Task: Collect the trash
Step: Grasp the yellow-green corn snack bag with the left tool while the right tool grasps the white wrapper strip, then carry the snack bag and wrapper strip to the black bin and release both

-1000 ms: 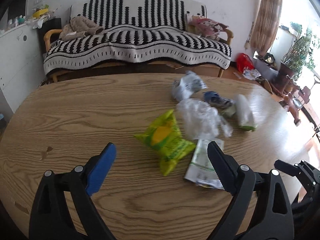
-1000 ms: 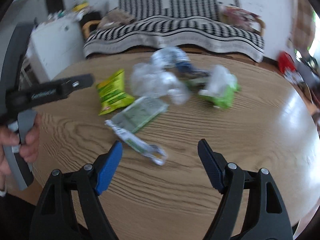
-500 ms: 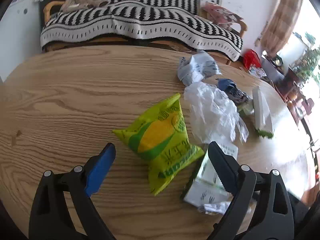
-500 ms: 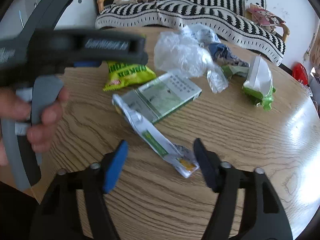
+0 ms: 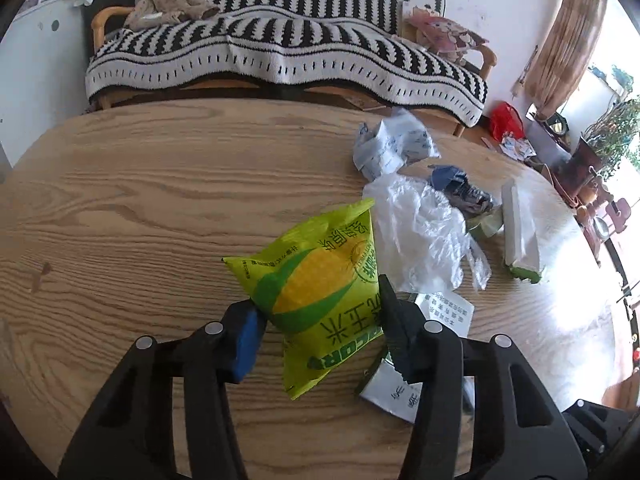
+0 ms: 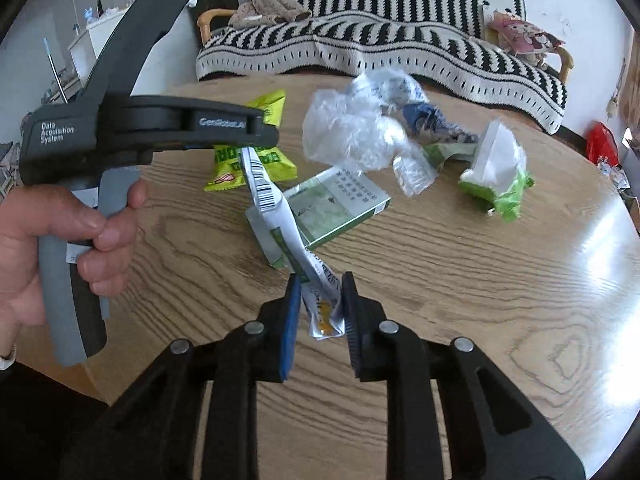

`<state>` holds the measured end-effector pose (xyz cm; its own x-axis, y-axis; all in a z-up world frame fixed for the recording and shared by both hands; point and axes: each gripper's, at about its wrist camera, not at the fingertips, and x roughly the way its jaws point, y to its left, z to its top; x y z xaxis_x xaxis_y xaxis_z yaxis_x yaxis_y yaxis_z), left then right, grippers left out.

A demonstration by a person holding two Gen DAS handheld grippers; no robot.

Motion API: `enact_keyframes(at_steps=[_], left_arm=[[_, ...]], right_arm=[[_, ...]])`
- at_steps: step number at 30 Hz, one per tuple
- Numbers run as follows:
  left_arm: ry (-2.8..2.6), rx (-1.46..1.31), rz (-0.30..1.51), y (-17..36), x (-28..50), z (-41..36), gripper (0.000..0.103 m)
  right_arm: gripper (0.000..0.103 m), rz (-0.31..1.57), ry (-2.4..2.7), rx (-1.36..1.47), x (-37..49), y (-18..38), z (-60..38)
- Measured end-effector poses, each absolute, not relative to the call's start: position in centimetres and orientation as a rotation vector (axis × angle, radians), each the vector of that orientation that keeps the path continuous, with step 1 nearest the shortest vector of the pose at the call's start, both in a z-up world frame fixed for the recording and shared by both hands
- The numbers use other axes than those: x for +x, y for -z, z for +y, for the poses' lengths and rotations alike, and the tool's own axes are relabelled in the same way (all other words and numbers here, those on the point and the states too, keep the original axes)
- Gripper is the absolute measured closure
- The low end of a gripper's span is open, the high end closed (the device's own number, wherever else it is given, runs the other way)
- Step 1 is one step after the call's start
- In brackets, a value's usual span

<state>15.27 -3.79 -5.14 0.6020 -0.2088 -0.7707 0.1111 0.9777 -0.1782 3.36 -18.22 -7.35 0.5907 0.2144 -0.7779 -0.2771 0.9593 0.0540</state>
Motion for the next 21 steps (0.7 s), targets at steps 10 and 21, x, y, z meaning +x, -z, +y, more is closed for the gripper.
enact_keyframes(at_steps=[10, 21], left_arm=[[0.263, -0.048, 0.840, 2.1, 11.9, -8.0, 0.052], [0.602, 0.110, 0.776, 0.9, 4.0, -25.5, 0.052]], right_arm=[[0.082, 0.822, -0.164, 0.029, -1.0, 3.8, -25.4], [0.082, 0.769, 0.200, 0.201, -9.1, 2.1, -41.6]])
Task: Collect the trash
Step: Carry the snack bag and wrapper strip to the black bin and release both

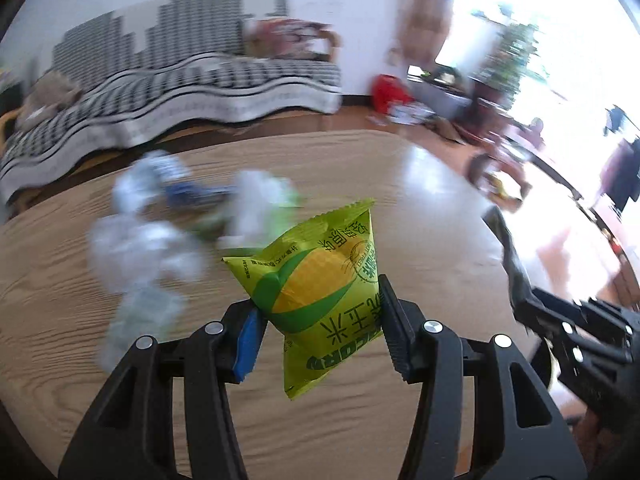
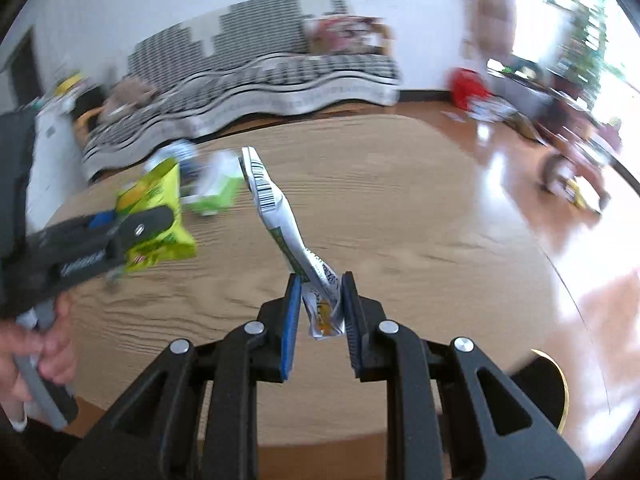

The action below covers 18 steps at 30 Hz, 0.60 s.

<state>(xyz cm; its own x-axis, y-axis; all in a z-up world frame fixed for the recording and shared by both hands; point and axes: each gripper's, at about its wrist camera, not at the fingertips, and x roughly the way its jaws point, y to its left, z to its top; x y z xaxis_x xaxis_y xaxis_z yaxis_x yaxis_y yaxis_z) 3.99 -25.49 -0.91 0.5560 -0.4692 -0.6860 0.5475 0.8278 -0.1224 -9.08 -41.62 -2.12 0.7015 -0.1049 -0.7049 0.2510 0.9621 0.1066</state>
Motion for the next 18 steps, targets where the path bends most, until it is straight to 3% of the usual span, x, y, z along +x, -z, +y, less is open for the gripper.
enact_keyframes(at_steps=[10, 18], left_arm=[[0.947, 0.222, 0.732, 2.2, -6.2, -40.6, 0.052], [1.137, 0.321, 0.779, 6.1, -13.0, -49.5, 0.052]], right_arm=[[0.082, 0.762, 0.528, 0.414, -20.8, 3.6, -56.0], [0.082, 0.846, 0.710, 0.600, -28.6, 7.7, -64.1]])
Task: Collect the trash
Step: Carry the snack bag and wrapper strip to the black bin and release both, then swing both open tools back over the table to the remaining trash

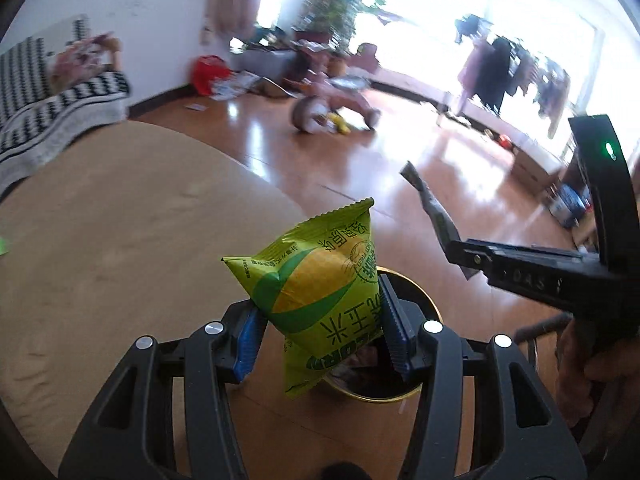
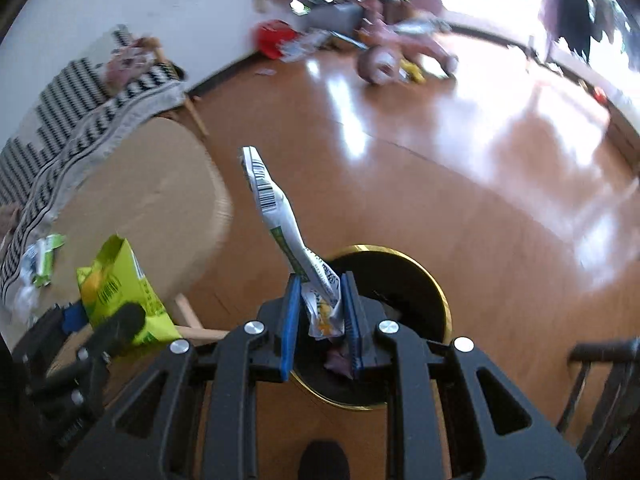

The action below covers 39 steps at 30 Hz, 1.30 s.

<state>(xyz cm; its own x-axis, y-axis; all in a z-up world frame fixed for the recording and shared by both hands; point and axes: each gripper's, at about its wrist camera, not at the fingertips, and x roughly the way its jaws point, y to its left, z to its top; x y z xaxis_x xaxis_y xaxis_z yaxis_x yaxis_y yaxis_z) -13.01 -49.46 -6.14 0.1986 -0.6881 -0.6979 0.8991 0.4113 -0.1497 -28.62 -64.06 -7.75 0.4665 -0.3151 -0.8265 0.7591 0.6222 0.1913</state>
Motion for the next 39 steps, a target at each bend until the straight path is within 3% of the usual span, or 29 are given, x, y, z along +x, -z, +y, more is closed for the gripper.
enact_keyframes(at_steps=[9, 20, 21, 23, 24, 33, 39], left_arm=[[1.185, 0.394, 0.862, 10.6, -15.2, -53.7, 0.052], [1.200, 0.385, 0.894, 11.6, -15.0, -55.5, 0.051], [1.197, 0.386, 0.893, 11.7, -15.1, -55.6, 0.047], [1.194, 0.381, 0.888, 11.7, -15.1, -55.8, 0.027], [1.193, 0.369, 0.875, 11.5, -15.1, -55.6, 0.026], [1.180, 0.366, 0.861, 10.4, -14.7, -54.1, 0.025], [1.105, 0.328, 0.780, 6.7, -12.1, -49.2, 0.015]], right_arm=[[0.082, 0.943, 0.748, 0.695, -31.2, 11.0, -67.2], [0.082, 0.948, 0.742, 0.692, -30.8, 10.9, -67.4], [0.081, 0.944, 0.745, 0.694, -30.8, 10.8, -67.5], [0.062, 0.944, 0.761, 0.696, -31.0, 10.8, -67.6], [0.044, 0.925, 0.768, 0.699, -31.2, 10.6, -67.6], [0.041, 0.875, 0.749, 0.670, -30.1, 9.2, -66.5], [0.030, 0.798, 0.679, 0.602, -26.4, 6.3, -63.4]])
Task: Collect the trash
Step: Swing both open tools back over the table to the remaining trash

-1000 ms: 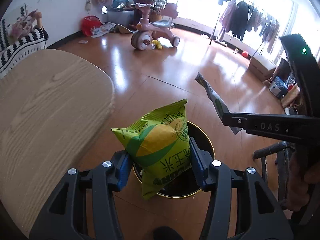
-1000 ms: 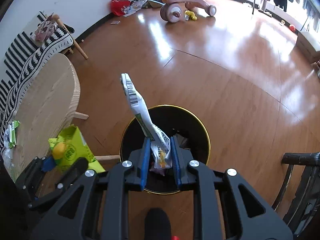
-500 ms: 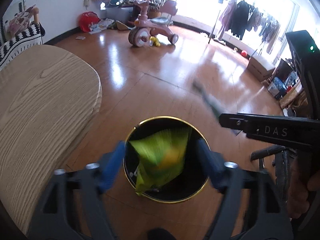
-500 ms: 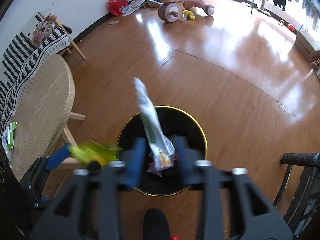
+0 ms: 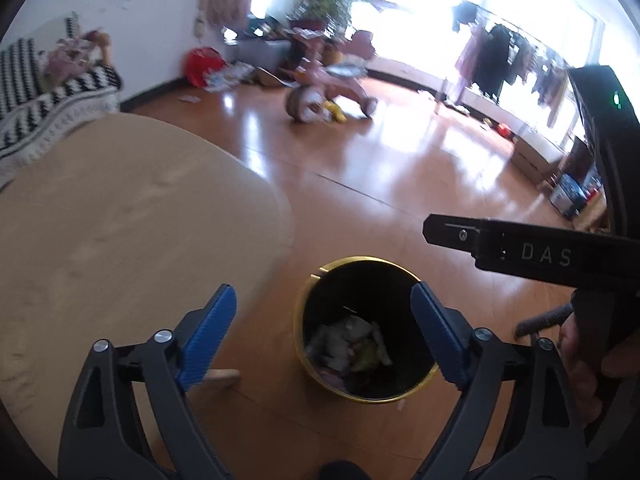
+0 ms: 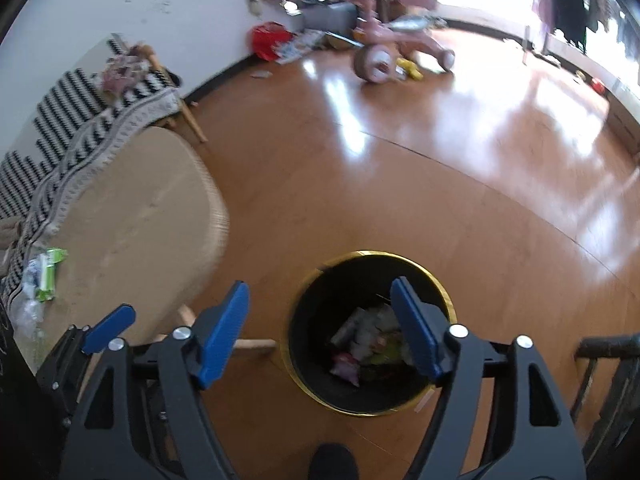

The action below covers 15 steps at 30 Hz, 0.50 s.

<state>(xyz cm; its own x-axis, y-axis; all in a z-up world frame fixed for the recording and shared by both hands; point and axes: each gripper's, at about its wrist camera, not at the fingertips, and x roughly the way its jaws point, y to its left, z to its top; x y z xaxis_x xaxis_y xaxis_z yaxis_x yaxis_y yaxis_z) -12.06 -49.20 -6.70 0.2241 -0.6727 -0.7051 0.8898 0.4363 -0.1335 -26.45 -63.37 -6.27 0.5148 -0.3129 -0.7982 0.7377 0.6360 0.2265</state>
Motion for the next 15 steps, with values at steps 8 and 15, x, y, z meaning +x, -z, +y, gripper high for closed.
enact_keyframes(at_steps=[8, 15], left_arm=[[0.890, 0.271, 0.712, 2.4, -5.4, -38.1, 0.011], [0.629, 0.265, 0.687, 1.3, 1.3, -25.0, 0.010]], right_arm=[[0.026, 0.772, 0.491, 0.487, -17.5, 3.4, -55.2], [0.026, 0.790, 0.296, 0.402, -8.6, 2.2, -45.7]])
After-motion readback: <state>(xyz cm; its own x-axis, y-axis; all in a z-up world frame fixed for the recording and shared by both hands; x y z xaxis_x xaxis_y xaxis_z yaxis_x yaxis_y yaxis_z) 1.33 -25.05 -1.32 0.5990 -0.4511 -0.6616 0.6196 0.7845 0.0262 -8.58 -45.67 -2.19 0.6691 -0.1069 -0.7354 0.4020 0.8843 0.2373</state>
